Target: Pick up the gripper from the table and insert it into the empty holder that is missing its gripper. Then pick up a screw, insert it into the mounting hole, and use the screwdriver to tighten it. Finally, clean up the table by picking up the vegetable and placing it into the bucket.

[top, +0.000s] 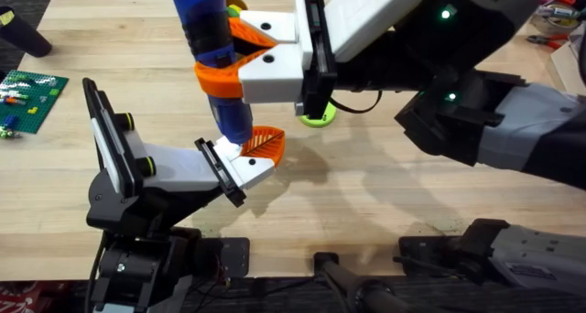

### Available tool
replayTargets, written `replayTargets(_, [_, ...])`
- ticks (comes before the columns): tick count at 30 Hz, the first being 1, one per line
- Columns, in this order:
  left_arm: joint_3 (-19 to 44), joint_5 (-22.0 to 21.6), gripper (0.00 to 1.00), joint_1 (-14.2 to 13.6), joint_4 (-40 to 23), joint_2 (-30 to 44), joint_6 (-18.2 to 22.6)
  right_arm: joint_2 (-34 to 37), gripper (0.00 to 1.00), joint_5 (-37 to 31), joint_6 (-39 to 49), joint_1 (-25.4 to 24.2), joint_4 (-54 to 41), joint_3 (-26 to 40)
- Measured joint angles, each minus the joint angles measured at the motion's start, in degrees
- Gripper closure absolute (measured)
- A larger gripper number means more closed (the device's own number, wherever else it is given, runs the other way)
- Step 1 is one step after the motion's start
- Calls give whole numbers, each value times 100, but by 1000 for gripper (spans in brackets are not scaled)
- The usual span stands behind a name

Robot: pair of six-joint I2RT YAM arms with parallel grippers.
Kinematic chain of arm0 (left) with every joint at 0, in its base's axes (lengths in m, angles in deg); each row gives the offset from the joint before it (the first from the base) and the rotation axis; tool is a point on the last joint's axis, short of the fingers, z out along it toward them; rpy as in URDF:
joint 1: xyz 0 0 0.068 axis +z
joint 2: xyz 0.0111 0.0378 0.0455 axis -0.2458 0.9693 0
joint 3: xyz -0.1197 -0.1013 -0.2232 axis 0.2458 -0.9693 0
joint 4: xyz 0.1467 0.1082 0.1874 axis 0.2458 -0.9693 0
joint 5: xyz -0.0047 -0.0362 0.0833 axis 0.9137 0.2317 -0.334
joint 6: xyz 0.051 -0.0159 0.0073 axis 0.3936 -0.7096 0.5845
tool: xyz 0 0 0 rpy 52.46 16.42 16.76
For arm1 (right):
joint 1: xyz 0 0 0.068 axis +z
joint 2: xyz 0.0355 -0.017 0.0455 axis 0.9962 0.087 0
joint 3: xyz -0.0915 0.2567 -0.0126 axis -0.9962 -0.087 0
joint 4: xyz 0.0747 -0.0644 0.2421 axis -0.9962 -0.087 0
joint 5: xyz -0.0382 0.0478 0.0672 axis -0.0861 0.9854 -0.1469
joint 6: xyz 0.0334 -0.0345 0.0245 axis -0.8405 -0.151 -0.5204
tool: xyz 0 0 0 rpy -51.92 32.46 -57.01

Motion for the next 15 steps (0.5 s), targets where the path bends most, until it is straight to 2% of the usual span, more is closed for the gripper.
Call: replayTargets(15, [0,2,994,0,13,0,-2,2,940,48,133,-1,488,-46])
